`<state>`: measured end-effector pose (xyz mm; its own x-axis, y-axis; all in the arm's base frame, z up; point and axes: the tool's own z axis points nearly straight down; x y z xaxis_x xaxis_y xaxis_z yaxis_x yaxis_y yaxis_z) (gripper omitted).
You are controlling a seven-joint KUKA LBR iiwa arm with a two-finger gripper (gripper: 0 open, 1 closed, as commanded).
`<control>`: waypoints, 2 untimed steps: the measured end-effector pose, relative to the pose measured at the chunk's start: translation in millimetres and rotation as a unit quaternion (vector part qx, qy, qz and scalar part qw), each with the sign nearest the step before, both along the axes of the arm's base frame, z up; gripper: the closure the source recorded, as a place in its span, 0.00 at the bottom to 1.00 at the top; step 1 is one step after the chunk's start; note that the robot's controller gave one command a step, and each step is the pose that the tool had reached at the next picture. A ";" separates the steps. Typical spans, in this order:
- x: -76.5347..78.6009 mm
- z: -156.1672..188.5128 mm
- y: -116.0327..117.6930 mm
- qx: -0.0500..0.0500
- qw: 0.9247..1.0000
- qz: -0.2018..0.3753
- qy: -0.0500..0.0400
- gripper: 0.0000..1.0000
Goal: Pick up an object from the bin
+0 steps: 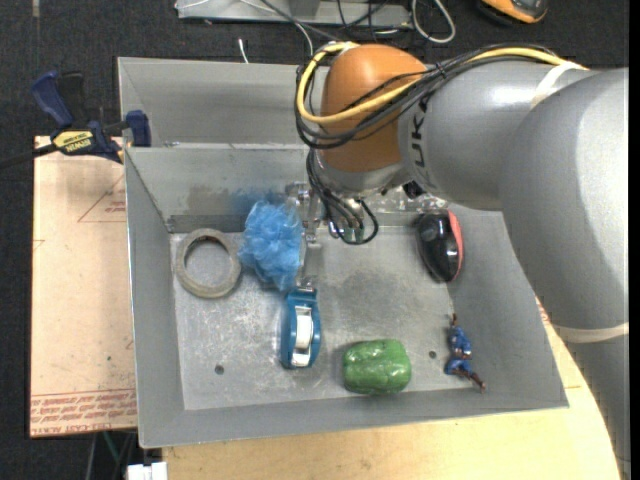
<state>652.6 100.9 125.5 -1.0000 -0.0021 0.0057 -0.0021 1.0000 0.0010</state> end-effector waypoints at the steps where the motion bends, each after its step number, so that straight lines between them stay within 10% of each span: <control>1: 2.1 4.6 -0.5 0.000 1.000 -0.001 -0.004 0.00; 2: -14.2 -55.7 81.5 0.001 0.996 0.094 -0.004 0.00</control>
Offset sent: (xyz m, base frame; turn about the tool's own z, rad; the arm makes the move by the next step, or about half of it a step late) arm -0.0143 0.0789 -0.0555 -0.1857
